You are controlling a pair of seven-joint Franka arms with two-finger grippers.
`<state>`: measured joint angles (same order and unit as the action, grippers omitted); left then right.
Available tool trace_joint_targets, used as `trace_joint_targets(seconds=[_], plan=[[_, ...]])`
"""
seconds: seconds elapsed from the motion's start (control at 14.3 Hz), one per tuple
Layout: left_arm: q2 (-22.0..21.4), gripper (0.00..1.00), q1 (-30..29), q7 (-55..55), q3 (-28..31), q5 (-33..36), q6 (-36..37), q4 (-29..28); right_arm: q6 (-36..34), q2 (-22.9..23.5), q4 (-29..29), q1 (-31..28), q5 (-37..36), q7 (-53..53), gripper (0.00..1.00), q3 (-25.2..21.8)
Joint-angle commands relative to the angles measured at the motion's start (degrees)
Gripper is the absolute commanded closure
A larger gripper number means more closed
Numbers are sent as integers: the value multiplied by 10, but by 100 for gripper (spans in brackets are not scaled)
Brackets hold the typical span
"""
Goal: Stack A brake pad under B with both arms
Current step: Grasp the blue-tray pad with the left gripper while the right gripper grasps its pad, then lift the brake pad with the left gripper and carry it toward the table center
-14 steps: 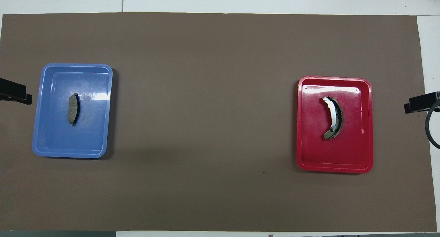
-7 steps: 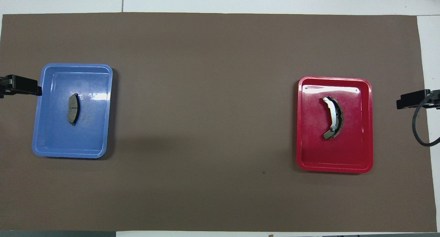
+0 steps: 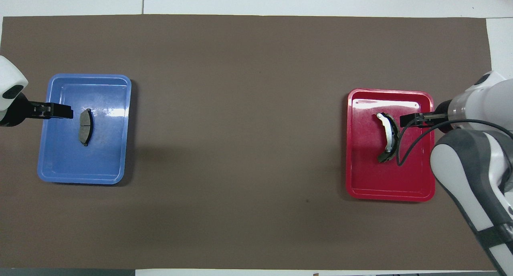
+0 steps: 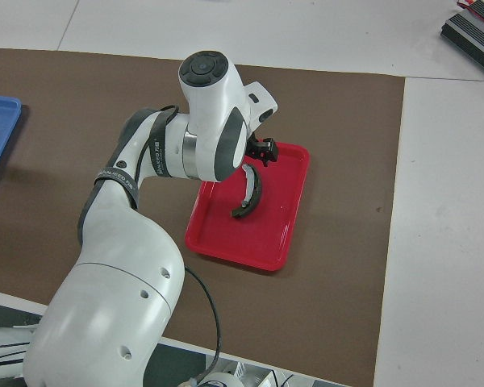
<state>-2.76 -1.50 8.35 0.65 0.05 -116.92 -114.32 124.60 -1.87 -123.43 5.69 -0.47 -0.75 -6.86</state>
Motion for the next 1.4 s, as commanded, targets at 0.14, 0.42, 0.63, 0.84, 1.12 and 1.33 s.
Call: trace_joint_targets(seconds=[0.14, 0.42, 0.63, 0.84, 1.12, 1.33], plan=[[85, 7, -49, 68, -1, -2, -100, -23, 136, 56, -72, -3, 4, 5, 1, 1], [155, 7, -58, 84, -2, -2, -173, -23, 135, 67, -79, -3, 4, 0, 5, 1], [170, 8, -61, 81, -2, -3, -192, -42, 137, 65, -88, -3, 4, -20, 13, 1], [167, 10, -61, 76, -2, -3, -213, -68, 138, 67, -88, -4, 3, -27, 14, 1], [160, 38, -56, 53, -2, -3, -191, -71, 140, 82, -84, -6, 3, -43, 22, 1], [146, 75, -54, 49, -2, -3, -175, -78, 140, 85, -85, -5, 3, -43, 33, 1]])
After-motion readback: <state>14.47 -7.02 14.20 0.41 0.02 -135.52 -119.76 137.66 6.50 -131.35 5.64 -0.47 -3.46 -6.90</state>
